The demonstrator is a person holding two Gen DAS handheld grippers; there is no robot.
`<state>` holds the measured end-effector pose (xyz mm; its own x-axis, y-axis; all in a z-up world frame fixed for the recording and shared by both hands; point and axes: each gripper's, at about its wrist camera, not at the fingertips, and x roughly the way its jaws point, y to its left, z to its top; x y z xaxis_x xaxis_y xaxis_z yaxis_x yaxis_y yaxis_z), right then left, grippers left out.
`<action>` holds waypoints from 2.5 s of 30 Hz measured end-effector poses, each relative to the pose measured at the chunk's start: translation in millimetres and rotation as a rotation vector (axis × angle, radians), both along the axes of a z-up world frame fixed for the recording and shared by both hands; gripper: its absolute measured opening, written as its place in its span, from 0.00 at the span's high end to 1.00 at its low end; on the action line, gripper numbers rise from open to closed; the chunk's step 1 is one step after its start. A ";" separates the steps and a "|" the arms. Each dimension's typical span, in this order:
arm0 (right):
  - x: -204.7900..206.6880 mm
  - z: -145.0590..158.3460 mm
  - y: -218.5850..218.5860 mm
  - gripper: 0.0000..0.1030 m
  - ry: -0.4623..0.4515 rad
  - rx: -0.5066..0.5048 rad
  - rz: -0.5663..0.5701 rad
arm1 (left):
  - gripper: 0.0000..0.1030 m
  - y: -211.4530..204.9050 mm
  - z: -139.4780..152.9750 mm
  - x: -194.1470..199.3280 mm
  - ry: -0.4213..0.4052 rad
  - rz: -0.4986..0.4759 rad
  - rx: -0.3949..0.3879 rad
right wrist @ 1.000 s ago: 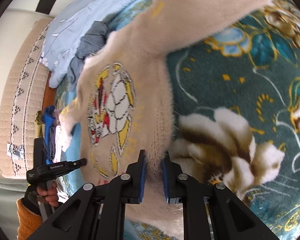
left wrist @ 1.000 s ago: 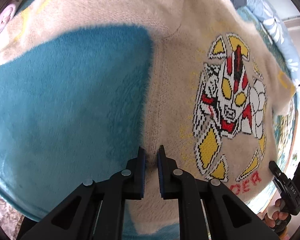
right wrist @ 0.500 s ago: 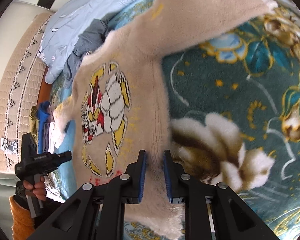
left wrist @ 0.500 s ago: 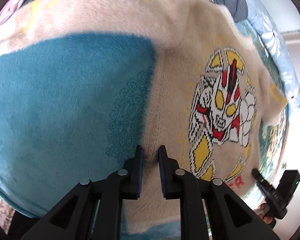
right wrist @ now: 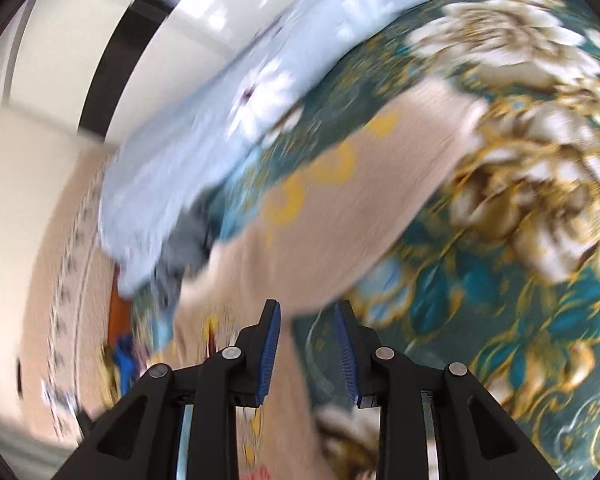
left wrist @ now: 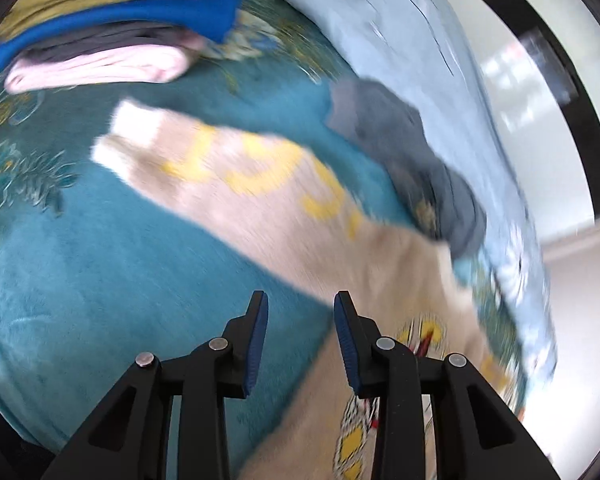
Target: Fold clothes
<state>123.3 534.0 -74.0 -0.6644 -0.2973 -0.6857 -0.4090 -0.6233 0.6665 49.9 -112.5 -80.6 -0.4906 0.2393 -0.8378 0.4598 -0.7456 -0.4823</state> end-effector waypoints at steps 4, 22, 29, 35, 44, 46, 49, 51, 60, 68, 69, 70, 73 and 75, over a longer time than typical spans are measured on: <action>20.2 -14.8 65.5 0.48 0.023 -0.076 -0.240 | 0.66 -22.7 5.0 8.2 0.013 0.096 0.015; -51.8 -88.5 96.2 0.46 -0.125 -0.203 -0.463 | 0.66 -60.9 8.8 17.2 0.039 0.256 -0.001; -59.7 -88.6 97.2 0.71 -0.159 -0.156 -0.488 | 0.66 -80.9 23.3 16.8 0.064 0.290 -0.014; -47.7 -78.1 99.2 0.91 -0.124 -0.168 -0.510 | 0.66 -91.5 26.4 11.5 0.054 0.279 -0.034; -11.6 -26.6 95.9 0.93 -0.028 -0.074 -0.525 | 0.66 -112.4 21.0 16.0 0.036 0.324 0.027; -6.0 -18.0 91.4 0.93 -0.024 -0.064 -0.531 | 0.66 -114.6 17.8 18.2 0.030 0.338 0.052; -1.9 -0.1 82.2 0.93 -0.014 -0.037 -0.527 | 0.66 -118.3 12.4 22.6 0.016 0.363 0.087; -5.4 17.5 72.7 0.93 0.005 -0.003 -0.507 | 0.66 -120.6 8.9 25.5 0.011 0.378 0.116; -56.6 114.6 -26.4 0.93 0.145 0.207 -0.273 | 0.66 -120.0 2.9 30.3 -0.002 0.377 0.167; -124.6 127.0 -181.3 0.93 0.137 0.367 0.037 | 0.66 -124.9 -2.8 37.6 0.005 0.403 0.255; -130.6 120.3 -199.0 0.93 0.130 0.368 0.068 | 0.66 -125.8 -3.3 38.6 0.006 0.409 0.264; -138.1 111.8 -218.5 0.93 0.121 0.365 0.102 | 0.66 -126.8 -4.8 39.7 0.008 0.417 0.279; -160.3 85.5 -269.7 0.93 0.073 0.358 0.187 | 0.66 -130.8 -11.1 44.4 0.027 0.455 0.353; -173.0 66.9 -298.3 0.93 0.038 0.369 0.233 | 0.66 -135.0 -19.3 49.8 0.047 0.504 0.437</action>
